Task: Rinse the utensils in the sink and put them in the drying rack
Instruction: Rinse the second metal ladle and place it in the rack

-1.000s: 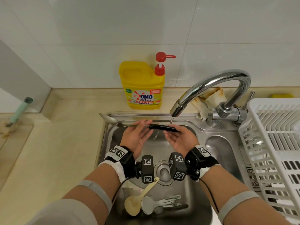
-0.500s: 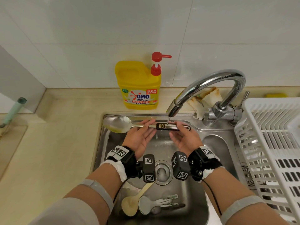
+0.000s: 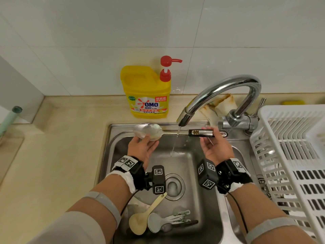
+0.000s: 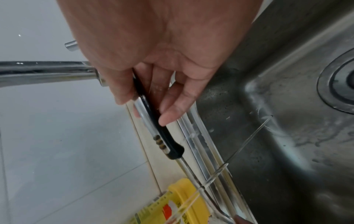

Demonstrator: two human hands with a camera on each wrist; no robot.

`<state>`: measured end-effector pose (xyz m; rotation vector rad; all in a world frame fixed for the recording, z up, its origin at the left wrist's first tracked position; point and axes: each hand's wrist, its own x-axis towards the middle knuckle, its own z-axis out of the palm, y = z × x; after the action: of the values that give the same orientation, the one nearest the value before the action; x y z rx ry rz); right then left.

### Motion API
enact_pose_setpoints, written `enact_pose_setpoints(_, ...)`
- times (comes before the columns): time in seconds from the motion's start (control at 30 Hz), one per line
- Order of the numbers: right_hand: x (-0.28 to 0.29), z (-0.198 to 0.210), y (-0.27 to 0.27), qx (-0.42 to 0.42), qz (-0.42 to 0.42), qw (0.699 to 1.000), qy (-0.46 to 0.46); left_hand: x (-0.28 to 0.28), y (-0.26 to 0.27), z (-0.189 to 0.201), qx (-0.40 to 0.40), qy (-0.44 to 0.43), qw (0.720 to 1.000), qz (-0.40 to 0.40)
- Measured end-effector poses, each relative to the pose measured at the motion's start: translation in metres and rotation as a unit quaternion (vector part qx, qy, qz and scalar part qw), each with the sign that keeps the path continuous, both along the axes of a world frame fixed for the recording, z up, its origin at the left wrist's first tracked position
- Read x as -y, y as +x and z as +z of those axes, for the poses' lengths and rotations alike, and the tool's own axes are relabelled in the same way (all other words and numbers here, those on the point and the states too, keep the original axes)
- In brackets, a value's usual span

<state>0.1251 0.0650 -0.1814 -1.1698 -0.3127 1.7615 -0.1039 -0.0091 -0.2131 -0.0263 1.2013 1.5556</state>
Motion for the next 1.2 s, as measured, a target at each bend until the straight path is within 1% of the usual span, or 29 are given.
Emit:
enact_pose_setpoints(0.1,0.003,0.001,0.002,0.001,0.022,1.0,-0.004,-0.002,0.005,-0.002,-0.023,-0.016,0.999,-0.026)
enact_pose_setpoints(0.23,0.014,-0.002,-0.005,0.057,0.082,0.995,0.007,-0.001,0.016,-0.003,-0.025,-0.031,0.996,-0.077)
enact_pose_setpoints(0.33,0.018,-0.003,-0.01,0.07,0.104,0.992,0.007,0.0,0.023,-0.004,-0.023,-0.039,0.993,-0.106)
enact_pose_setpoints(0.47,0.016,-0.001,-0.004,0.097,0.064,0.993,0.014,-0.002,0.025,-0.008,-0.036,-0.049,0.99,-0.128)
enact_pose_setpoints(0.67,0.012,0.003,0.009,0.117,0.017,0.992,0.034,-0.015,0.027,-0.01,-0.09,-0.059,0.986,-0.124)
enact_pose_setpoints(0.83,0.011,0.005,0.016,0.124,0.002,0.991,0.043,-0.02,0.038,-0.01,-0.118,-0.052,0.977,-0.171)
enact_pose_setpoints(0.9,0.011,0.004,0.019,0.126,0.004,0.991,0.046,-0.019,0.042,-0.012,-0.105,-0.054,0.976,-0.183)
enact_pose_setpoints(0.97,0.011,0.004,0.02,0.125,0.008,0.991,0.047,-0.018,0.046,-0.011,-0.074,-0.06,0.978,-0.186)
enact_pose_setpoints(1.13,0.012,0.001,0.022,0.104,0.008,0.994,0.029,-0.015,0.045,-0.006,0.053,-0.05,0.981,-0.182)
enact_pose_setpoints(1.2,0.013,-0.001,0.022,0.085,0.008,0.996,0.014,-0.012,0.042,-0.005,0.062,-0.03,0.981,-0.184)
